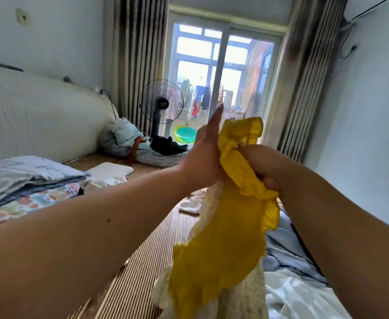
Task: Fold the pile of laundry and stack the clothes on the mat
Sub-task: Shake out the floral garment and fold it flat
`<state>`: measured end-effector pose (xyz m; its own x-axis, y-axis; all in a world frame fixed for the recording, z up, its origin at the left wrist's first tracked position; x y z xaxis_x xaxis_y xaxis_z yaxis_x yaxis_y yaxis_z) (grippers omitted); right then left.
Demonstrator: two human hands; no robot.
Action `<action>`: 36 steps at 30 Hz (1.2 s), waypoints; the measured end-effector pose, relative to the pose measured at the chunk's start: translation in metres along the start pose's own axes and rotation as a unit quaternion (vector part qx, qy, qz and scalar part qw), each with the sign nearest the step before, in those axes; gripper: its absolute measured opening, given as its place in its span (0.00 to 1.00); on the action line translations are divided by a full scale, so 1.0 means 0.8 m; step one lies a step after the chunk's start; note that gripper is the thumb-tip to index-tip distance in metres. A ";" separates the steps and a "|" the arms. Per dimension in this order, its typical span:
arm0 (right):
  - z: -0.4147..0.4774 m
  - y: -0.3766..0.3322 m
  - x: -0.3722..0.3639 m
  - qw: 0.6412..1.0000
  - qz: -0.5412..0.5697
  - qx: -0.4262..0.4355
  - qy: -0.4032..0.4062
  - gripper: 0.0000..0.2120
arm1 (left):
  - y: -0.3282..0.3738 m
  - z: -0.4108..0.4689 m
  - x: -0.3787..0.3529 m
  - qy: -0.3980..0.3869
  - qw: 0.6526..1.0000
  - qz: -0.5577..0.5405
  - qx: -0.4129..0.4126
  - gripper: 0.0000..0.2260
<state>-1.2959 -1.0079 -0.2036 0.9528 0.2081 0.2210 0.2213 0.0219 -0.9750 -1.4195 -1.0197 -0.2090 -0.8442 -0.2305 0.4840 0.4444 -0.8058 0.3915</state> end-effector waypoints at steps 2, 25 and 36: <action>-0.002 0.011 -0.008 0.999 0.039 -0.007 -0.023 0.15 | 0.013 0.006 0.002 -0.034 0.995 0.058 -0.072 0.24; 0.002 0.156 -0.011 0.887 -0.382 0.052 0.253 0.10 | -0.077 0.013 0.034 -0.020 0.957 0.038 0.287 0.10; 0.007 0.036 0.012 0.886 -0.353 0.162 0.252 0.11 | -0.072 -0.052 -0.035 -0.230 0.964 0.083 0.101 0.18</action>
<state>-1.2813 -1.0000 -0.2299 0.5899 -0.4300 0.6834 0.8063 0.2692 -0.5267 -1.4337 -0.9889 -0.2778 -0.5544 -0.0438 0.8311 0.6512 -0.6447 0.4004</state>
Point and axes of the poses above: each hand's wrist, its own z-axis towards the middle knuckle, its own x-axis out of the back of the hand, y = z × x, the point moved 4 cm from there along z, towards the middle knuckle, and after that the axes turned 10 degrees about -x, right-handed, at the moved point
